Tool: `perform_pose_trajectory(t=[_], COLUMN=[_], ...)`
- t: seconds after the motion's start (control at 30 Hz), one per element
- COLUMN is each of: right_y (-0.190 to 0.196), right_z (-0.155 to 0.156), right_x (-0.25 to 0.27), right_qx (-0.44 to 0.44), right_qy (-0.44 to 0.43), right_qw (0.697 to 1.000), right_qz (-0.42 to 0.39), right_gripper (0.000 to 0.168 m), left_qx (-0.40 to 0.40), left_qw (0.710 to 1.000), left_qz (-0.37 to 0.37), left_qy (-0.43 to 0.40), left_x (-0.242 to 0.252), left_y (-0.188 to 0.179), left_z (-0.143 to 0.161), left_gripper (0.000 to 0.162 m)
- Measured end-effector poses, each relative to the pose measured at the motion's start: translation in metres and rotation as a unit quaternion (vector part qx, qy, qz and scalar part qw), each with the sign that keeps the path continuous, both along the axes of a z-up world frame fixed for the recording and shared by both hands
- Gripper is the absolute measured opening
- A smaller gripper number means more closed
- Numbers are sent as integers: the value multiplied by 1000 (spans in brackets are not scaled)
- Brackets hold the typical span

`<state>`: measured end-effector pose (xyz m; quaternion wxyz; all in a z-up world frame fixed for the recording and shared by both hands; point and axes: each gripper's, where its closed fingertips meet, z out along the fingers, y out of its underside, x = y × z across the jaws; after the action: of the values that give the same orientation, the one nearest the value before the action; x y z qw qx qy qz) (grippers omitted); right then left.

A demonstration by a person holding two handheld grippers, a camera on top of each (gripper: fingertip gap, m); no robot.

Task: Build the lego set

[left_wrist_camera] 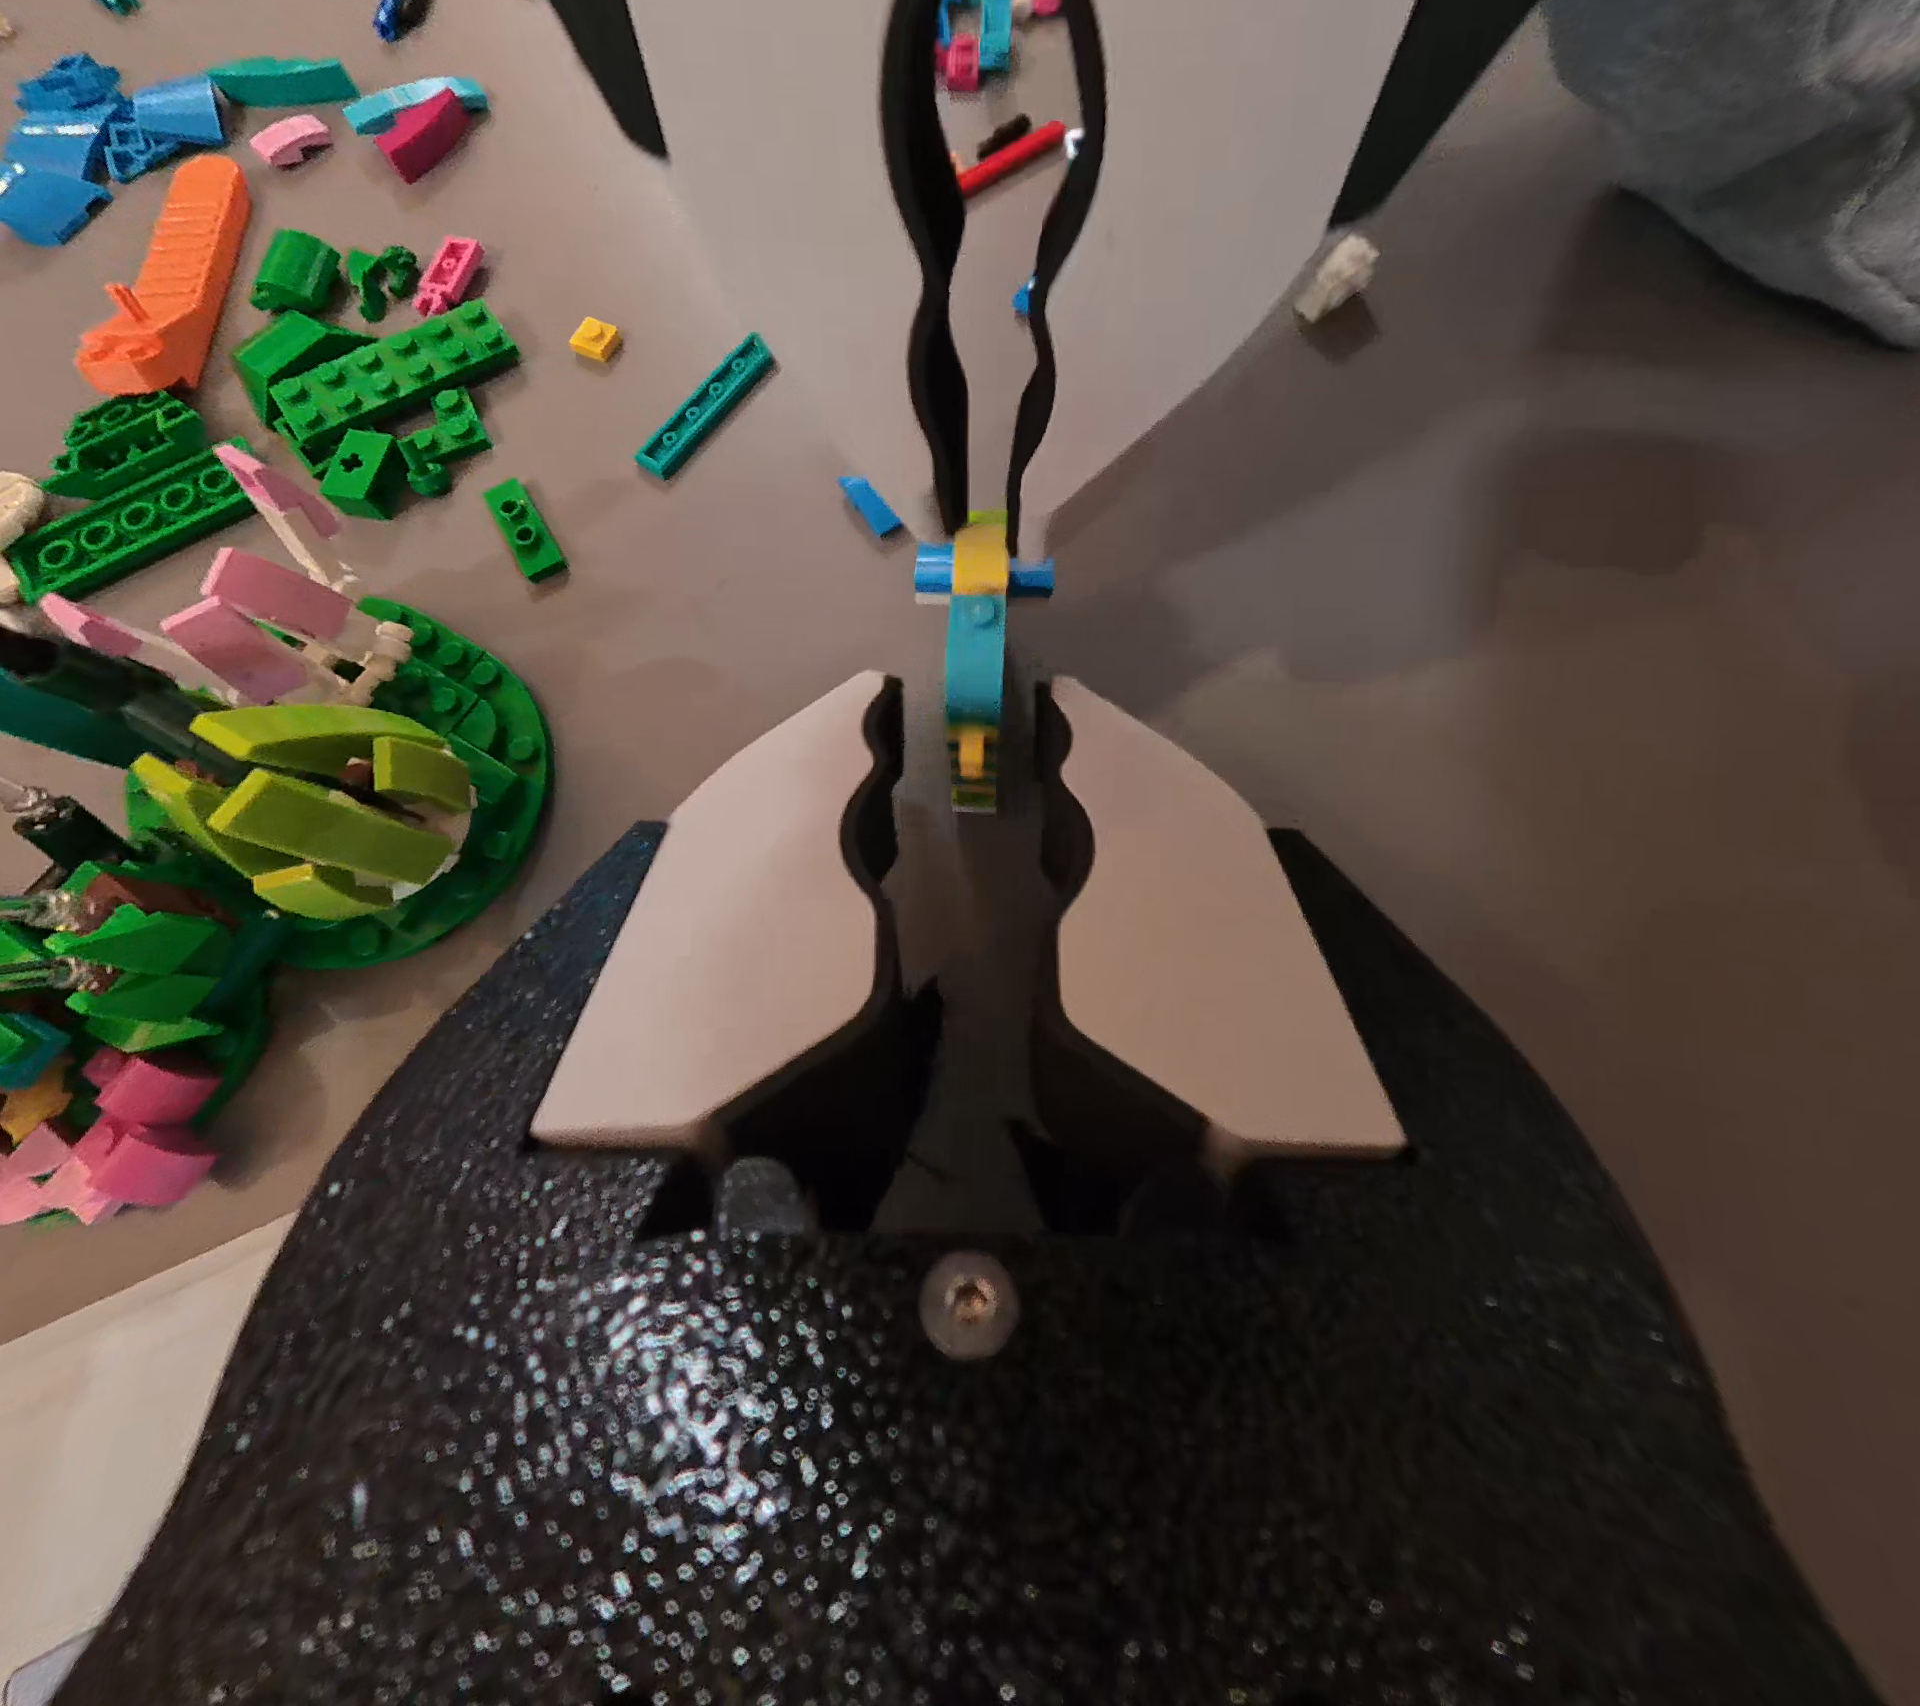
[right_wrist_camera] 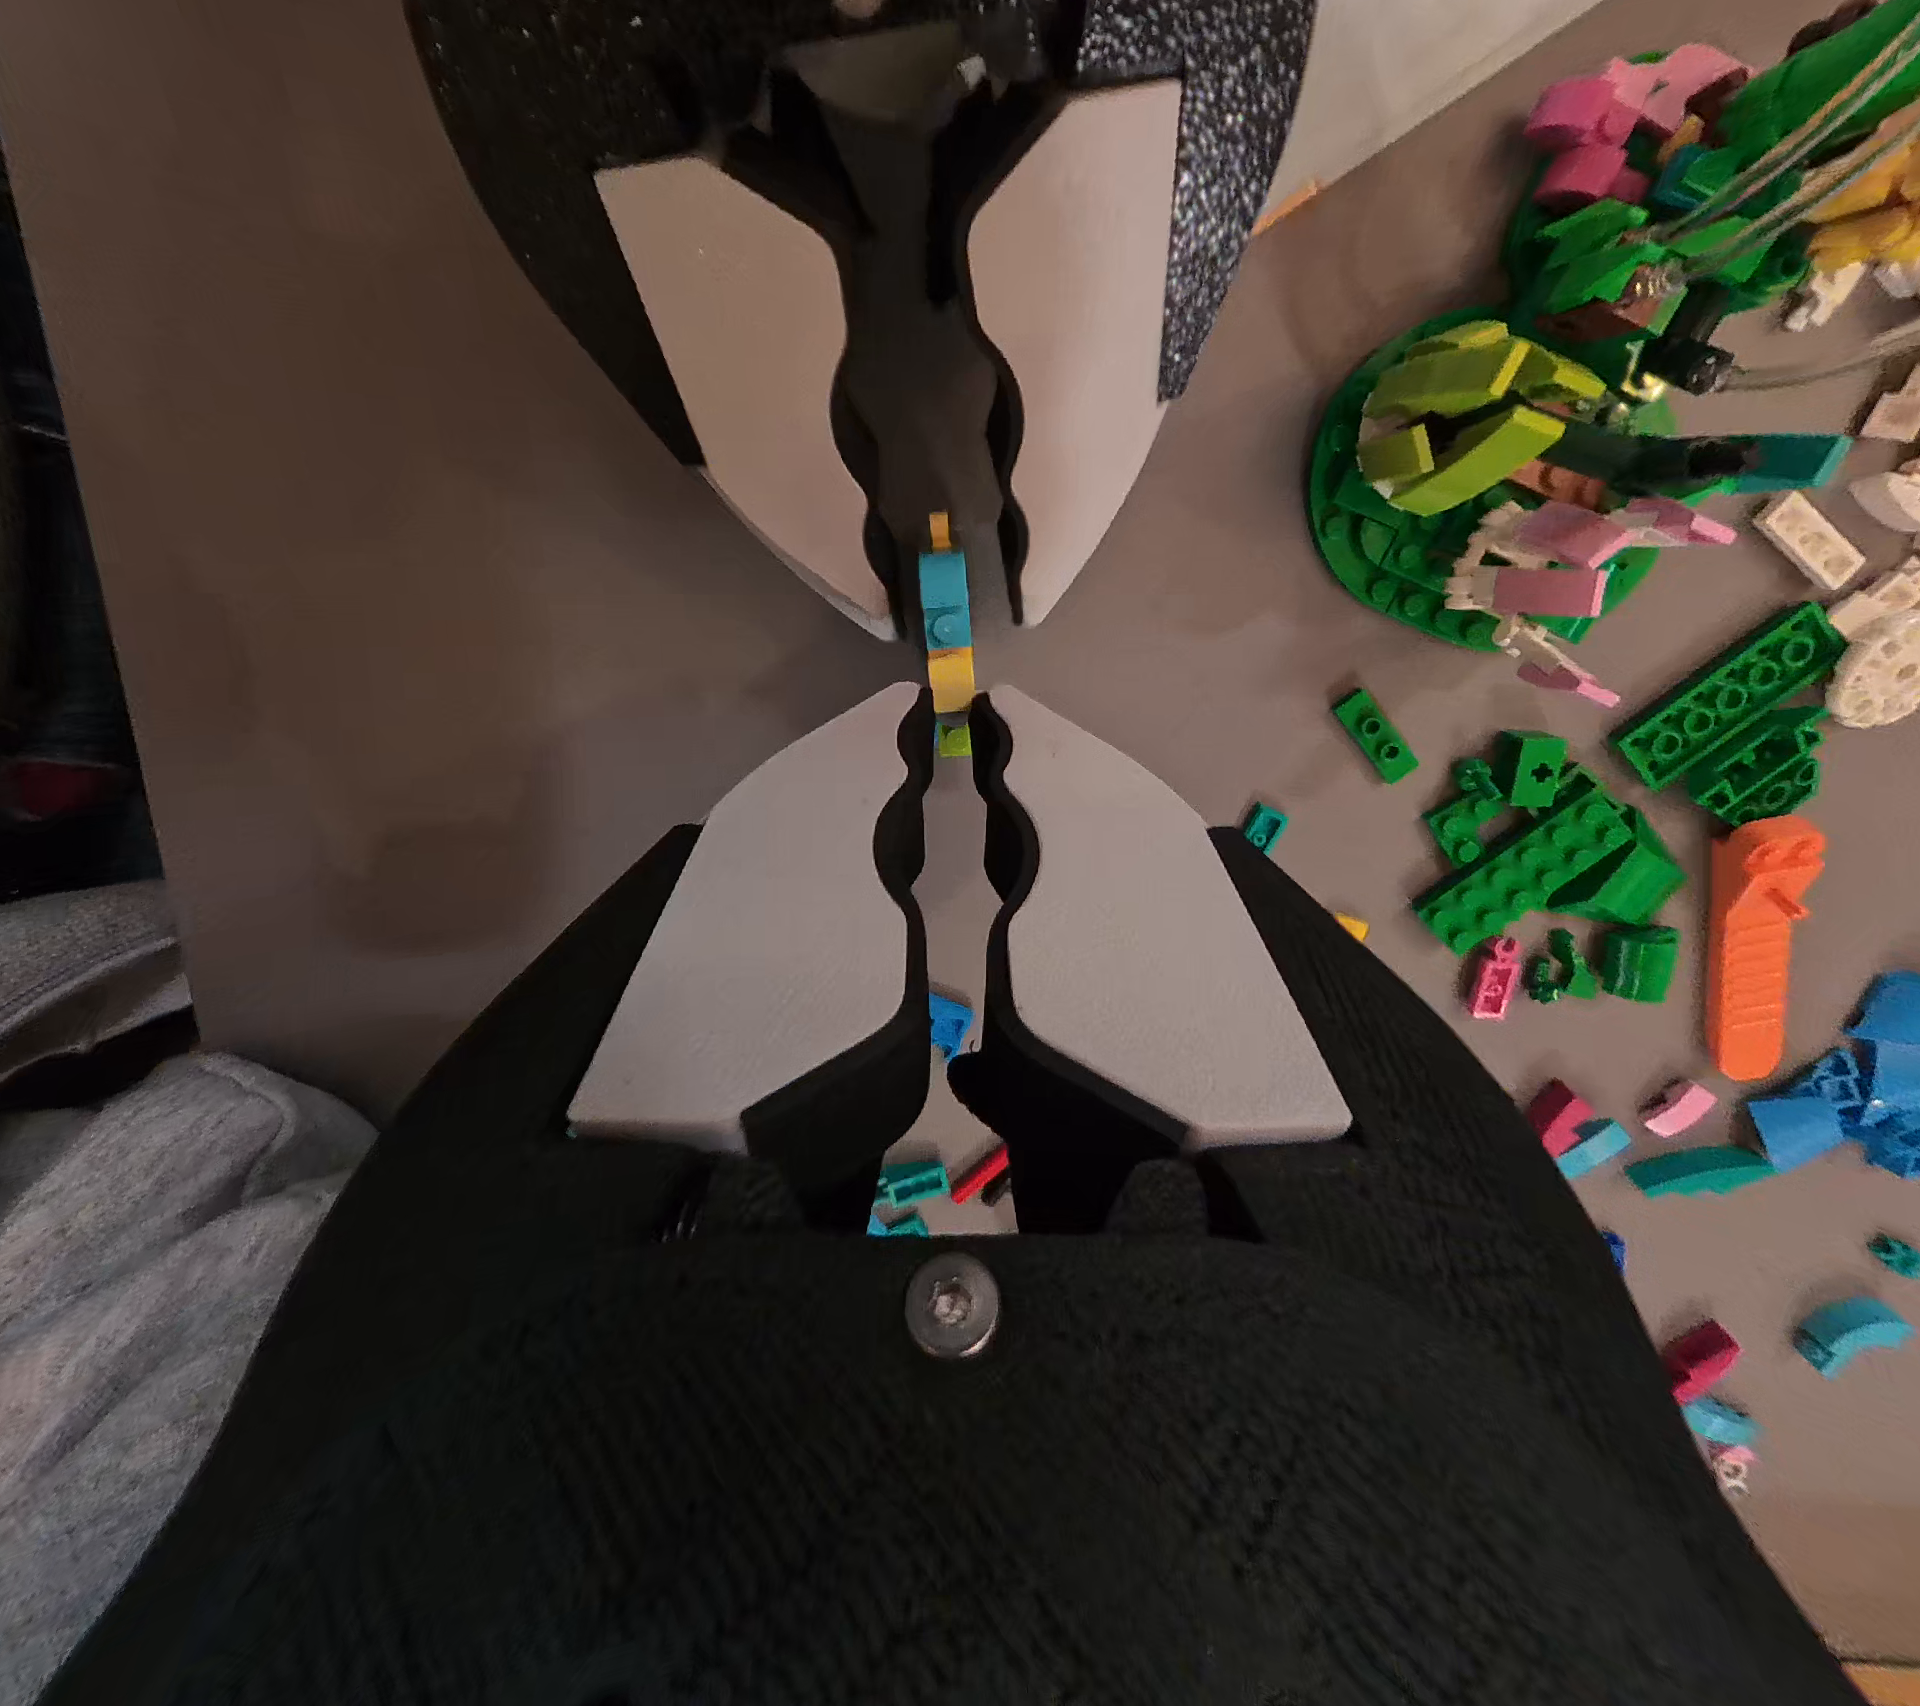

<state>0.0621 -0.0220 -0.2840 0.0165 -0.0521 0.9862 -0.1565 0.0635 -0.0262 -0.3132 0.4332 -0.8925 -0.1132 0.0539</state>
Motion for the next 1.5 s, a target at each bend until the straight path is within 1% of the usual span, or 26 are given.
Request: perform_pose_trajectory(t=[0.1,0.17,0.27,0.4,0.47,0.53,0.6,0.63,0.7,0.77,0.93,1.0,1.13,1.2,1.23,1.33,1.5], right_y=[3,3,1,1,-5,-13,-21,-22,-23,-24,-27,-28,-30,-30,-30,-28,-25], right_z=[0,0,0,5,17,36,52,57,70,79,72,79,85,82,81,76,67], right_x=[-3,-3,-2,-3,-9,-16,-20,-20,-21,-14,1,1,2,2,2,0,-3], right_qx=[-3,-6,-12,-35,-80,-142,-193,-211,-248,-276,-251,-238,-212,-196,-192,-177,-153], right_qy=[-5,-11,-20,-18,7,71,171,224,339,430,554,604,654,663,662,652,638], right_qw=[1000,1000,1000,999,997,987,965,950,904,855,782,746,708,701,702,714,730], right_qz=[-8,-8,-7,5,7,20,42,57,75,91,134,148,163,175,180,185,194], right_gripper=[6,6,5,5,6,6,6,6,6,6,5,6,6,6,6,6,5], left_qx=[-9,-9,-3,3,16,21,19,18,13,7,-19,-31,-43,-57,-63,-78,-93], left_qw=[1000,1000,1000,1000,997,987,967,958,947,935,895,881,866,860,858,854,856], left_qz=[2,1,-4,-6,14,39,67,76,84,86,91,95,101,102,100,96,95], left_qy=[-5,1,14,30,68,153,245,275,309,345,436,463,487,497,500,506,499], left_x=[-1,-1,-1,-3,-12,-24,-34,-37,-38,-38,-34,-34,-33,-34,-35,-36,-38], left_y=[0,1,2,3,-1,-9,-17,-19,-20,-20,-19,-20,-22,-23,-23,-22,-23], left_z=[-6,-6,-3,2,15,34,52,57,62,67,80,85,89,89,88,83,78], left_gripper=[26,22,10,8,8,8,8,8,8,8,8,8,8,8,8,8,8])
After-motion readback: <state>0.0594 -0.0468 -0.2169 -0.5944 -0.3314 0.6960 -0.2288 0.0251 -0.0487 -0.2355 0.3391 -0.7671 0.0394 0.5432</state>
